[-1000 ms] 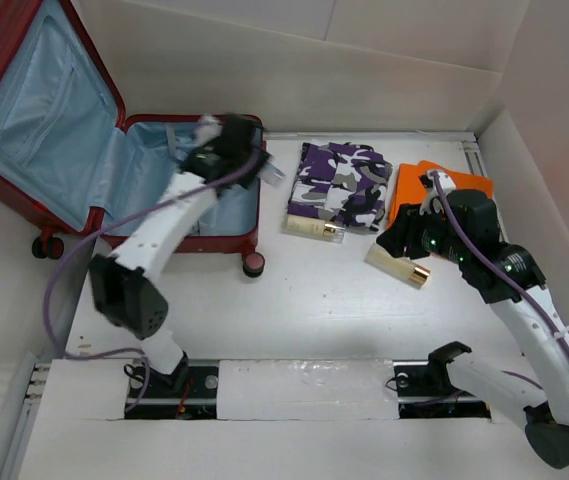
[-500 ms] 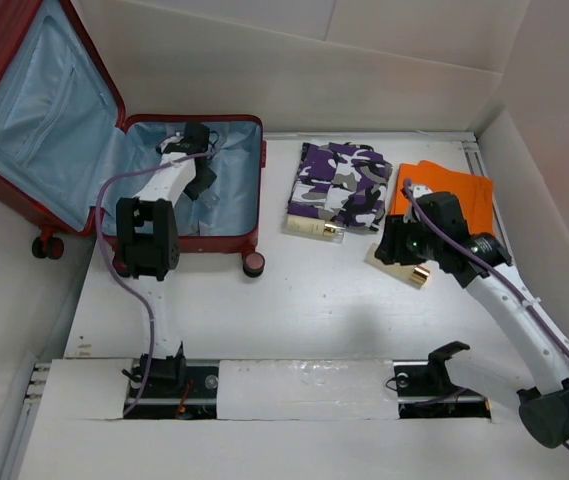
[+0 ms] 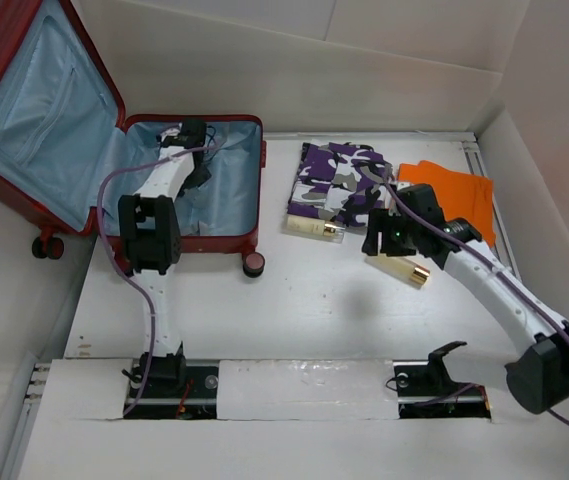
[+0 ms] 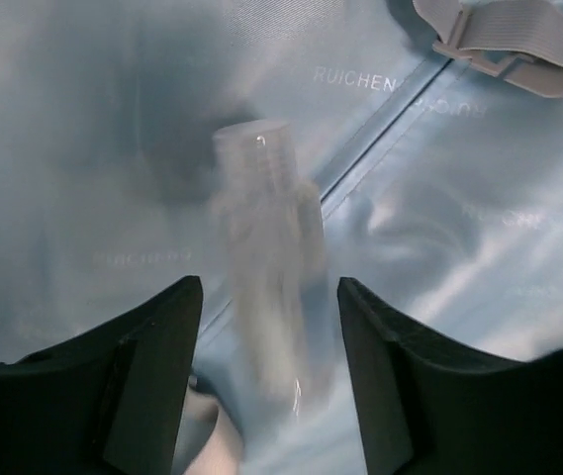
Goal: Pack the luggage
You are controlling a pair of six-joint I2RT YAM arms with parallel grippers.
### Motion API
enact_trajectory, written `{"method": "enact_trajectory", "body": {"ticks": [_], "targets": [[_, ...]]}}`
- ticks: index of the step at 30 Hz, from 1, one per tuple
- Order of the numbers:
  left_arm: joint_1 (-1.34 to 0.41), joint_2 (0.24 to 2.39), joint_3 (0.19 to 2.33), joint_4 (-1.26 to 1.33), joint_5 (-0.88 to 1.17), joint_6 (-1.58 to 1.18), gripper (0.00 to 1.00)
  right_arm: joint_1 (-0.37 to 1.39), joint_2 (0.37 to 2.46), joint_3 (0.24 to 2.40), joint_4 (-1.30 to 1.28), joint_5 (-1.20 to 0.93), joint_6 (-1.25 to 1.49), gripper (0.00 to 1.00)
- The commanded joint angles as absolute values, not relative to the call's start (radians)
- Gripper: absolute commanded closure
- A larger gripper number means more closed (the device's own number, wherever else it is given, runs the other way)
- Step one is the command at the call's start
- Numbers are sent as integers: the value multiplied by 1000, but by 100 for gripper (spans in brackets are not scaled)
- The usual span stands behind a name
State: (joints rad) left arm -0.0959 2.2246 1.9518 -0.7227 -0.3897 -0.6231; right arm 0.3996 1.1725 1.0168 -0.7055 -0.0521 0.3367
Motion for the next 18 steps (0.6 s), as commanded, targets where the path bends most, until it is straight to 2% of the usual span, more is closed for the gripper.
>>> {"method": "enact_trajectory", "body": {"ticks": [1, 4, 11, 18], "targets": [[-94, 2033, 1918, -678, -396, -586, 45, 396, 1232, 1045, -591, -86, 336, 30], [-94, 1990, 1884, -646, -365, -574, 39, 396, 1310, 1060, -542, -110, 325, 29], [-109, 1904, 1861, -683, -276, -554, 39, 423, 1407, 1150, -546, -124, 314, 29], [-429, 1763, 1833, -644, -206, -476, 38, 375, 1281, 1085, -613, 6, 344, 33]]}}
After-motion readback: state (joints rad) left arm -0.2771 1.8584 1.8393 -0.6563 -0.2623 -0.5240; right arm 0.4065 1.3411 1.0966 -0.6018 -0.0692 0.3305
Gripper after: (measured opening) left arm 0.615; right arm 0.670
